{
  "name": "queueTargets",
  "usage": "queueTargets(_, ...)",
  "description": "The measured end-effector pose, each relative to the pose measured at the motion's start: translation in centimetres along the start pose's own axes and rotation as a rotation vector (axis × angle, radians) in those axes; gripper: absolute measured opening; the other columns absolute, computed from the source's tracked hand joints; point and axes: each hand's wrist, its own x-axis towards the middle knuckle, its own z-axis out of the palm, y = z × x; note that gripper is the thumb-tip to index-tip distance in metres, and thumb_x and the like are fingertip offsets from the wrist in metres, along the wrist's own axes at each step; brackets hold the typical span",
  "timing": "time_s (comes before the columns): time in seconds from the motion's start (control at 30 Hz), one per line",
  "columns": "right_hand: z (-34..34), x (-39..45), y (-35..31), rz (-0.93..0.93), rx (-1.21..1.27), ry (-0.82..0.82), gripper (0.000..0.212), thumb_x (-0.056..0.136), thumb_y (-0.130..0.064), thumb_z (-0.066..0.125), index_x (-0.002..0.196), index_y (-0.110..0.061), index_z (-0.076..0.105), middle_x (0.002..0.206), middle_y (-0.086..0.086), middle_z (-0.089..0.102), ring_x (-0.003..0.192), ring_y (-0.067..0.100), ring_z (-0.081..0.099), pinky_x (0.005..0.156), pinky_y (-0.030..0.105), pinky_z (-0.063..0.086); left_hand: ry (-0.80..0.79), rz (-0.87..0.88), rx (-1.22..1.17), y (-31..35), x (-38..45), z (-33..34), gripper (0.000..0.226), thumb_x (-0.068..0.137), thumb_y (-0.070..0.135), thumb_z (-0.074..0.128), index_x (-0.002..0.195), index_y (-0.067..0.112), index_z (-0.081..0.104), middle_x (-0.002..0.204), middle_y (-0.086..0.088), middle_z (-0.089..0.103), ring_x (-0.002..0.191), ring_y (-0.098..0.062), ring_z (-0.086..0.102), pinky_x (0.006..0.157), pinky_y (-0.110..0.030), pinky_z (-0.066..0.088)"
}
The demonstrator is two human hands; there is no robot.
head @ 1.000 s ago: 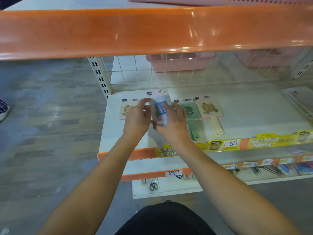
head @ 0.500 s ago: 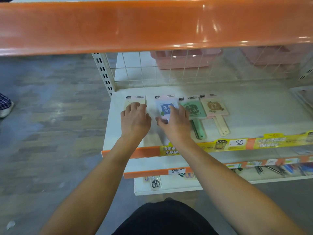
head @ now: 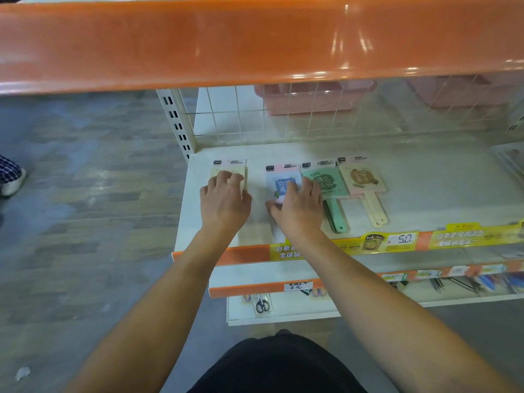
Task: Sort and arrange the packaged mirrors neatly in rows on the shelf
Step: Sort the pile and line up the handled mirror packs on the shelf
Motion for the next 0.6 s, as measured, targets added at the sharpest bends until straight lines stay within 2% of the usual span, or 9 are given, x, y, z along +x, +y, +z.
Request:
queueTargets(0.13,-0.7,0.3,-0.5,0.017,0.019,-0.085,0.081,0.085,-0.061,0.056,0.144,-0.011,0.032,0.155,0.013,0.019,0.142,0.037,0.016,0.116,0.045,0.021,0.006,-0.037,-0.012,-0.7,-0.2,-0.2,0.036,0.092,0.028,0.049,0.128,0.021,0.052,0.135,-0.003,0.049,0.121,-0.029,0.046,0.097,-0.039,0.034)
queueTargets(0.2,-1.2,0.2,-1.5,-0.036,0.088,-0.037,0.084,0.086,-0.059,0.056,0.149,-0.014,0.023,0.157,0.012,0.016,0.143,0.035,0.015,0.118,0.043,0.019,0.010,-0.056,-0.003,-1.3,-0.3,-0.3,0.037,0.093,0.028,0.049,0.129,0.021,0.051,0.134,-0.004,0.049,0.120,-0.029,0.046,0.097,-0.039,0.034)
queueTargets(0.3,-1.9,0.1,-3.5,-0.135,0.178,0.015,0.072,0.090,-0.049,0.055,0.147,-0.014,0.029,0.152,0.011,0.025,0.141,0.031,0.020,0.115,0.038,0.022,0.027,-0.086,0.003,-2.6,-0.7,-0.5,0.038,0.092,0.028,0.048,0.129,0.018,0.051,0.131,-0.005,0.051,0.117,-0.030,0.048,0.095,-0.040,0.035)
queueTargets(0.4,-1.8,0.1,-5.1,-0.181,0.220,-0.029,0.061,0.093,-0.042,0.054,0.143,-0.012,0.035,0.149,0.010,0.029,0.137,0.029,0.026,0.110,0.036,0.026,0.048,-0.116,0.014,-4.0,-0.9,-0.8,0.036,0.092,0.027,0.049,0.127,0.017,0.053,0.130,-0.006,0.052,0.114,-0.031,0.051,0.090,-0.040,0.036)
queueTargets(0.6,-0.1,-0.2,-7.3,-0.190,0.210,-0.108,0.057,0.093,-0.041,0.053,0.140,-0.013,0.039,0.146,0.011,0.033,0.129,0.033,0.035,0.102,0.044,0.039,0.072,-0.137,0.031,-6.8,-1.1,-1.2,0.035,0.091,0.027,0.049,0.123,0.015,0.054,0.128,-0.008,0.054,0.114,-0.033,0.052,0.089,-0.041,0.036)
